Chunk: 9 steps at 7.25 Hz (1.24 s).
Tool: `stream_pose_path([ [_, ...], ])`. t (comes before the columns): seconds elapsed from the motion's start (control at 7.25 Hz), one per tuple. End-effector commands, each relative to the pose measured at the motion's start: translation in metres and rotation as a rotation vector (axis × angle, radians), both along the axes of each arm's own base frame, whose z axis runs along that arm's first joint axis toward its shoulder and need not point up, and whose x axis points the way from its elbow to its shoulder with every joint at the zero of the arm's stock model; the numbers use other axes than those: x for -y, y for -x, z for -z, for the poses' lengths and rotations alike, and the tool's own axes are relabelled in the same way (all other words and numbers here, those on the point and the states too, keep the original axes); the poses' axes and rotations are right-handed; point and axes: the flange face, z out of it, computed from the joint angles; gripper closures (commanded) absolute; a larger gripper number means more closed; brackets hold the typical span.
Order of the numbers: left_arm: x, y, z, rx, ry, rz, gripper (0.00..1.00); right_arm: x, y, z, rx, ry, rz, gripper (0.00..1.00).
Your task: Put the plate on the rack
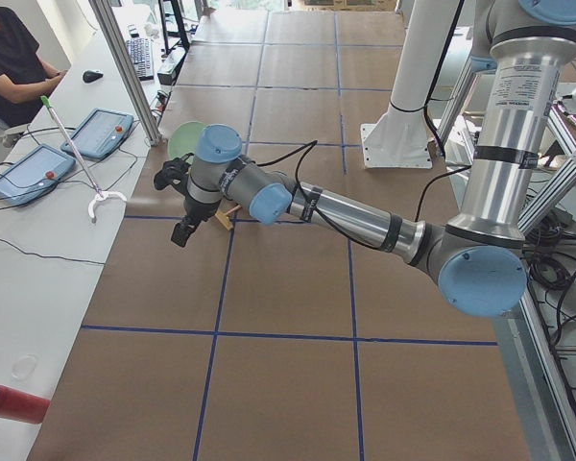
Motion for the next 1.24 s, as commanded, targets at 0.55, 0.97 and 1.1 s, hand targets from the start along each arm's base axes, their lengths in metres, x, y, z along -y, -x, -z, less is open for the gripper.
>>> stream_pose_path([
  [0.55, -0.108, 0.063, -0.174, -0.035, 0.367, 0.018, 0.0, 0.0, 0.0, 0.0, 0.0, -0.001, 0.001, 0.0],
  [0.97, -0.106, 0.063, -0.166, -0.039, 0.483, 0.008, 0.0, 0.0, 0.0, -0.001, 0.0, 0.002, 0.0, 0.0],
  [1.1, -0.103, 0.063, -0.156, -0.039, 0.471, 0.009, 0.0, 0.0, 0.0, 0.0, 0.0, 0.0, 0.0, 0.0],
])
